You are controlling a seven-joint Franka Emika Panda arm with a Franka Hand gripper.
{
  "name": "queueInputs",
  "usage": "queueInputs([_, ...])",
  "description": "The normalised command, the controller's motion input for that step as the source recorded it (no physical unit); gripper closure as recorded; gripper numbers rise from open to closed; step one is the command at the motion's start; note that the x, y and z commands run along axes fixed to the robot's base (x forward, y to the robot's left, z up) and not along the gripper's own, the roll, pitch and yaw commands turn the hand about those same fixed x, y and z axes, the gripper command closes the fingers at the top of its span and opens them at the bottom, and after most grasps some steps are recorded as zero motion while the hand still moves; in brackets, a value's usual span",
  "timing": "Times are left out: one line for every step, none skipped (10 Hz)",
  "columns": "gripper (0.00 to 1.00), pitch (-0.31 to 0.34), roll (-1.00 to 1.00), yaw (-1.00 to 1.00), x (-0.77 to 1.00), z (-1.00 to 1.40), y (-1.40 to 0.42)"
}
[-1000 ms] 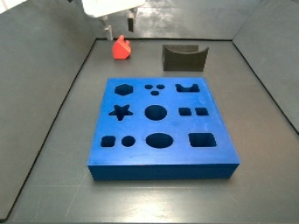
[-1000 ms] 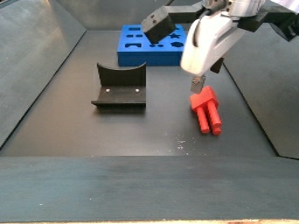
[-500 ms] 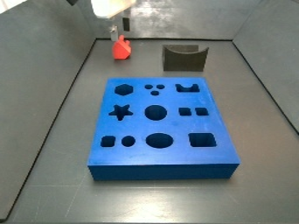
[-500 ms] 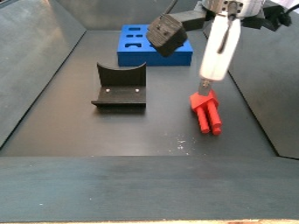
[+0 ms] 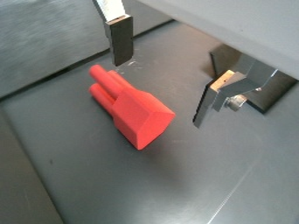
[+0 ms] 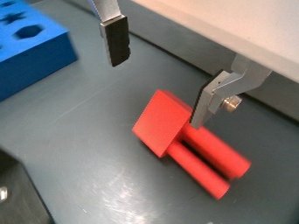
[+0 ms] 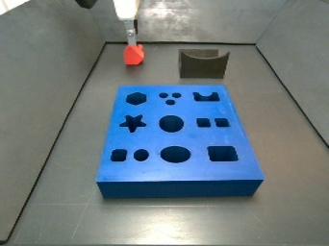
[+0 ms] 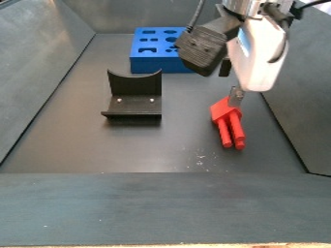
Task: Pick up the 3 prong object. Move up. Rotate the 3 prong object. Place the 3 prong object on the fixture. Regrasp the 3 prong object. Move to above the board. Insert the 3 prong object.
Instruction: Rotate the 3 prong object.
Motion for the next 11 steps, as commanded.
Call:
queueInputs([0.0, 0.012, -0.01, 1.0, 0.01, -0.05, -0.01])
queueInputs([0.0, 0.013, -0.01, 1.0, 0.01, -0.05, -0.01])
queueInputs([0.0, 0.013, -0.01, 1.0, 0.01, -0.05, -0.01])
queueInputs([0.0, 0.014, -0.01, 1.0, 0.01, -0.05, -0.01])
queueInputs([0.0, 0.015, -0.01, 1.0, 0.01, -0.05, -0.01])
queueInputs([0.0, 0.016, -0.01, 1.0, 0.01, -0.05, -0.01])
queueInputs([0.0, 0.016, -0.01, 1.0, 0.01, -0.05, -0.01])
queueInputs([0.0, 0.018, -0.01, 1.0, 0.01, -0.05, -0.01])
queueInputs([0.0, 0.019, -0.01, 1.0, 0.01, -0.05, -0.01])
queueInputs([0.0, 0.021, -0.01, 1.0, 0.02, -0.05, -0.01])
queueInputs([0.0, 0.022, -0.01, 1.0, 0.02, -0.05, -0.01])
